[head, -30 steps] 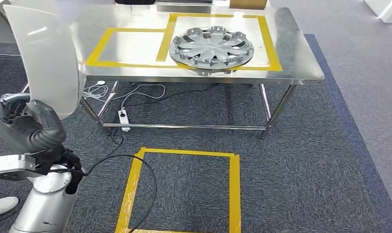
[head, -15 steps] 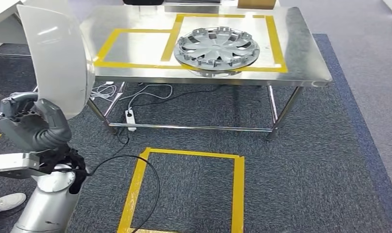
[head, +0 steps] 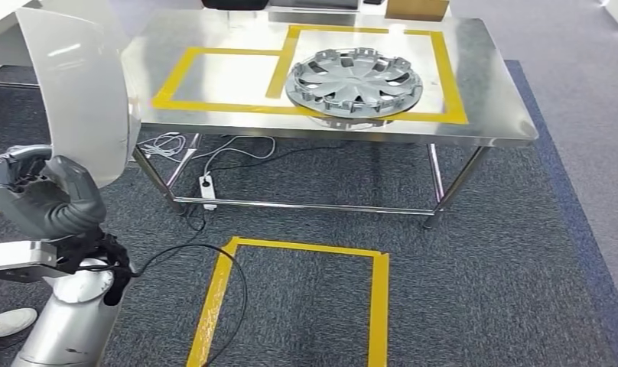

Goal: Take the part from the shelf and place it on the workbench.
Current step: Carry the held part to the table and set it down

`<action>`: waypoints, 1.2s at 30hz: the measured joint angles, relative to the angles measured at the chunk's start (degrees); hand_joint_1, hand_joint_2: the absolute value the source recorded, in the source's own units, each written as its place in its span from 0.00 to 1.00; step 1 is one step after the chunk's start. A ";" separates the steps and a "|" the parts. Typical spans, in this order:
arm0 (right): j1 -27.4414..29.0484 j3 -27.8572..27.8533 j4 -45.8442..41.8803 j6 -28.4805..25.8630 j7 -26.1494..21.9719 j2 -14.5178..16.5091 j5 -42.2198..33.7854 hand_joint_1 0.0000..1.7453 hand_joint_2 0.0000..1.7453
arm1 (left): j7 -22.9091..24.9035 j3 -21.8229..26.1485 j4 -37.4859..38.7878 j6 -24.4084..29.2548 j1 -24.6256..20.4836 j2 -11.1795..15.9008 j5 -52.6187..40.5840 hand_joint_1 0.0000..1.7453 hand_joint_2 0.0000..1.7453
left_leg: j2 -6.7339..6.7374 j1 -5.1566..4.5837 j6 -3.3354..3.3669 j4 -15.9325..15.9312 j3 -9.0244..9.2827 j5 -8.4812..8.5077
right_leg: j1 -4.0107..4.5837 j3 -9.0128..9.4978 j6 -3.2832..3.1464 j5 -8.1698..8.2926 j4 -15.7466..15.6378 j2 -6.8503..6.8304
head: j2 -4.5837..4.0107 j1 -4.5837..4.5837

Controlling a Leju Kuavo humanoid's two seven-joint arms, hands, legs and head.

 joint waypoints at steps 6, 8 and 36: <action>0.23 0.00 0.02 0.10 0.05 0.02 0.13 0.00 0.00 | 0.07 -0.05 0.02 -0.02 0.33 0.10 0.02 1.00 1.00 | -0.32 -0.37 0.75 -0.17 2.09 -1.97 | 0.08 -10.24 0.03 -2.76 13.24 0.18 | 0.00 0.53; 0.50 0.00 0.02 0.10 0.09 0.02 0.16 0.00 0.00 | 0.15 -0.05 0.02 -0.02 0.44 0.12 0.03 1.00 1.00 | -0.43 -0.42 0.52 -0.20 3.53 -3.08 | 0.13 -8.65 -0.23 2.51 6.76 0.21 | 0.00 0.54; 0.49 0.01 0.15 0.13 0.12 0.38 0.48 0.00 0.00 | 0.57 -0.30 0.16 0.00 0.79 0.60 0.07 1.00 1.00 | -0.36 -0.49 1.02 0.67 1.49 -1.71 | 0.79 -6.18 -0.49 -10.78 12.85 0.40 | 0.00 0.69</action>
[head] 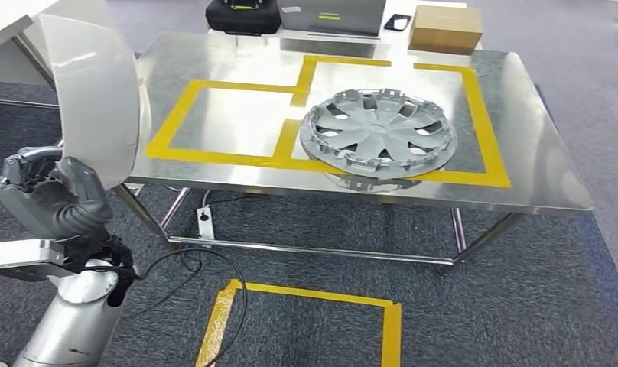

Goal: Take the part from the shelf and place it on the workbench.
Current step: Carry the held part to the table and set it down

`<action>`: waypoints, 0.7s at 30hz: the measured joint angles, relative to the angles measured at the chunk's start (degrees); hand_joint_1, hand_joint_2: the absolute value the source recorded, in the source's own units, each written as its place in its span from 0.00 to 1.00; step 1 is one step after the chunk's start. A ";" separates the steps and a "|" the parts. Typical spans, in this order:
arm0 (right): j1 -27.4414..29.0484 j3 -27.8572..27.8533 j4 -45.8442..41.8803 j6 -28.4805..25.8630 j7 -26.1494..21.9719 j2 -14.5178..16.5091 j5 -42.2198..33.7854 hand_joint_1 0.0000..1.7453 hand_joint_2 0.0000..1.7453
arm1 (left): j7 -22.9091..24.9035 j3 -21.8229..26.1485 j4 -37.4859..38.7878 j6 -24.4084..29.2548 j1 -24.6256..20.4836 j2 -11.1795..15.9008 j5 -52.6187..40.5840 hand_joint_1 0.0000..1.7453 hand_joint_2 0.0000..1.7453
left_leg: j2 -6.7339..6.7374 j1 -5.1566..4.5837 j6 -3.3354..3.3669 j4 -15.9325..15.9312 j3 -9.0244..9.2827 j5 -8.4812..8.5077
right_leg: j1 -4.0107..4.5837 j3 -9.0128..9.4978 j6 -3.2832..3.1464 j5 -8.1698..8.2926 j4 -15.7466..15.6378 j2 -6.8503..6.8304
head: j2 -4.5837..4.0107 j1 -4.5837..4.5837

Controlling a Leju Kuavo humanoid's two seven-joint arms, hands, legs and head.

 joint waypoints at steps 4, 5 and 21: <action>0.20 -0.01 0.00 0.00 0.05 -0.06 0.03 0.00 0.00 | 0.00 0.01 0.04 -0.02 0.03 -0.03 0.01 1.00 1.00 | -0.35 -0.67 0.17 -0.09 4.06 -3.43 | 1.22 -1.63 -2.42 9.61 -9.78 0.51 | 0.00 -0.02; 0.25 -0.01 0.00 -0.01 0.07 -0.09 0.03 0.00 0.00 | 0.00 -0.01 0.05 -0.03 0.04 -0.04 0.02 1.00 1.00 | -0.54 -0.67 0.01 -0.18 4.60 -4.13 | 1.58 -1.12 -2.91 13.14 -11.69 0.69 | 0.00 -0.09; -0.03 -0.05 -0.03 0.09 0.17 -0.07 0.23 0.00 0.00 | 2.12 -0.22 0.49 -0.45 -0.06 0.42 -1.07 1.00 1.00 | 0.53 0.88 -3.26 0.71 -4.67 3.56 | -0.27 8.56 -1.36 9.72 -15.59 0.79 | 0.00 -0.53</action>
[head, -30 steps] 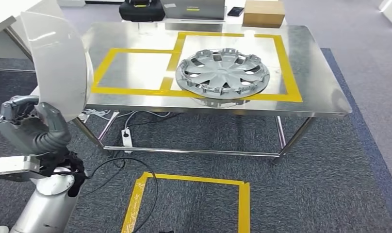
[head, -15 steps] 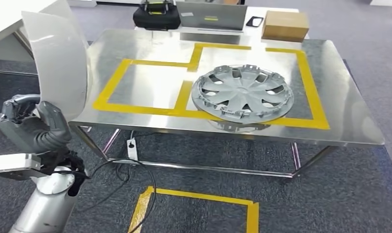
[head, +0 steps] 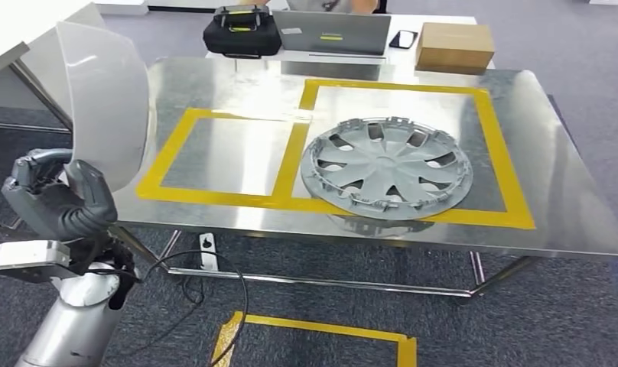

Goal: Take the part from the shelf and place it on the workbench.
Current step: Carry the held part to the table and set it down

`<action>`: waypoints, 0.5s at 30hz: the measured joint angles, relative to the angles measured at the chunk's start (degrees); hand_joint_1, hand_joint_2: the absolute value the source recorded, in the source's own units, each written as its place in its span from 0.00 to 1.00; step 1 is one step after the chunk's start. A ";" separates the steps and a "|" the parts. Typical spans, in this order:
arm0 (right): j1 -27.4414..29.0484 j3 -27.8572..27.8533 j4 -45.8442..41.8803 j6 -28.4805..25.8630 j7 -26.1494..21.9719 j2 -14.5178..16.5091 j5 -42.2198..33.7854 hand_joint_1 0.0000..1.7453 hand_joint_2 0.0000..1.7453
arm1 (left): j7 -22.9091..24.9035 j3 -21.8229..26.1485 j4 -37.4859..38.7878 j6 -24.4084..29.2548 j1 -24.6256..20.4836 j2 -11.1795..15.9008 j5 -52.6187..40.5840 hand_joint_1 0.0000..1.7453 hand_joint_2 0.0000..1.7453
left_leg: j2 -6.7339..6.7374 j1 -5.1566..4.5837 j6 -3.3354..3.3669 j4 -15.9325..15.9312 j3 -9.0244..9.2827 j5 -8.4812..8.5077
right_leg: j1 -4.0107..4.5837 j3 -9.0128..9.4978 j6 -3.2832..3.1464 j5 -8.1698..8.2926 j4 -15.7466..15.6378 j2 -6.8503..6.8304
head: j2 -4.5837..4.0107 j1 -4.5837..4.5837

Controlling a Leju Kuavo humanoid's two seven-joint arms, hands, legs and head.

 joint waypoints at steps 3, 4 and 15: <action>-0.25 -0.01 -0.02 0.02 0.01 0.00 0.13 0.00 0.00 | 0.61 -0.19 0.21 -0.43 -0.21 0.16 -0.14 1.00 1.00 | -0.14 -0.13 1.16 -0.25 0.15 0.00 | -0.09 0.20 1.00 -0.73 -0.23 -0.21 | 0.00 0.02; -0.32 -0.01 -0.03 0.03 -0.02 0.00 0.20 0.00 0.00 | 0.83 -0.26 0.26 -0.70 -0.37 0.22 -0.18 1.00 1.00 | -0.13 -0.03 1.53 -0.52 0.49 -0.13 | -0.10 -0.01 1.27 -1.38 0.58 -0.29 | 0.00 0.10; -0.36 -0.99 -0.02 0.64 -0.13 -0.01 0.41 0.00 0.00 | 6.98 -2.26 2.91 -7.80 -1.50 1.38 -3.31 1.00 1.00 | -0.27 -0.27 1.44 -0.69 2.72 -2.50 | -0.11 -6.79 1.34 4.57 1.81 -0.68 | 0.01 0.58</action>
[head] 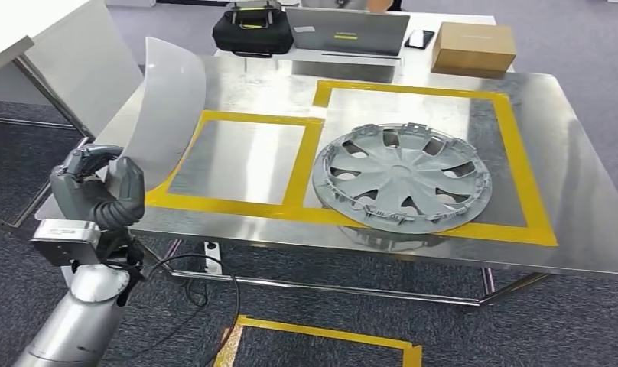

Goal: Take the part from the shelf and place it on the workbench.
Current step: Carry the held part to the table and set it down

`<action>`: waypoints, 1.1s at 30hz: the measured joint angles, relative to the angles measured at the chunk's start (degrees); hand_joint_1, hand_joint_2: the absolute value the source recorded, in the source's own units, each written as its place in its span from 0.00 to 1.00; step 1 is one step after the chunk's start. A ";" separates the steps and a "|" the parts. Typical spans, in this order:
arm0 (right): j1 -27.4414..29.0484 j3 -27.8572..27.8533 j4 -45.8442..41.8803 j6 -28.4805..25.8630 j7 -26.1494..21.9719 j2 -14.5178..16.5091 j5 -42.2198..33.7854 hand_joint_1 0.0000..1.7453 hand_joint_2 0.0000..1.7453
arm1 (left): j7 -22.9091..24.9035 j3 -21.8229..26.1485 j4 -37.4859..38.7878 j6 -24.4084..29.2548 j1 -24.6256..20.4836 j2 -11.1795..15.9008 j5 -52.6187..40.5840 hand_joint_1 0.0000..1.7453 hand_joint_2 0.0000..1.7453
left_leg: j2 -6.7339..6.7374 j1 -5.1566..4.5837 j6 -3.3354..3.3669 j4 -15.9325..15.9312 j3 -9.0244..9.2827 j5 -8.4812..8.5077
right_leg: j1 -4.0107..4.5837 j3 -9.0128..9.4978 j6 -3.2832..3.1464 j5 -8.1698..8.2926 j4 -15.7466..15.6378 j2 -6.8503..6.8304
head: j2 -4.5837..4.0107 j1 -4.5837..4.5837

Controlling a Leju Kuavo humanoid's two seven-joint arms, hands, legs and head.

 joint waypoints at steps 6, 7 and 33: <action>0.25 -0.57 0.00 0.49 -0.10 -0.01 -0.05 0.00 0.00 | 4.24 -0.80 3.48 -2.05 -1.20 2.06 -7.30 1.00 1.00 | 0.16 0.18 -1.74 5.33 -2.16 -3.29 | -0.17 0.99 -1.99 -0.29 -0.78 0.16 | 0.00 -0.18; 0.26 -0.71 0.00 0.51 -0.10 -0.02 -0.07 0.00 0.00 | 4.76 -0.86 4.30 -2.06 -1.35 2.47 -8.26 1.00 1.00 | 0.17 0.21 -1.93 9.21 -3.98 -5.01 | -0.15 1.12 -2.22 -0.42 -0.77 0.15 | 0.00 -0.22; 0.47 -3.20 -0.04 2.55 -0.42 -0.98 2.90 0.00 0.00 | 9.34 2.58 39.77 -4.73 -12.56 15.60 -33.46 1.00 1.00 | 0.12 0.29 -1.39 -0.25 0.46 -0.37 | -0.33 0.00 -0.70 -0.51 0.19 0.23 | -0.01 0.53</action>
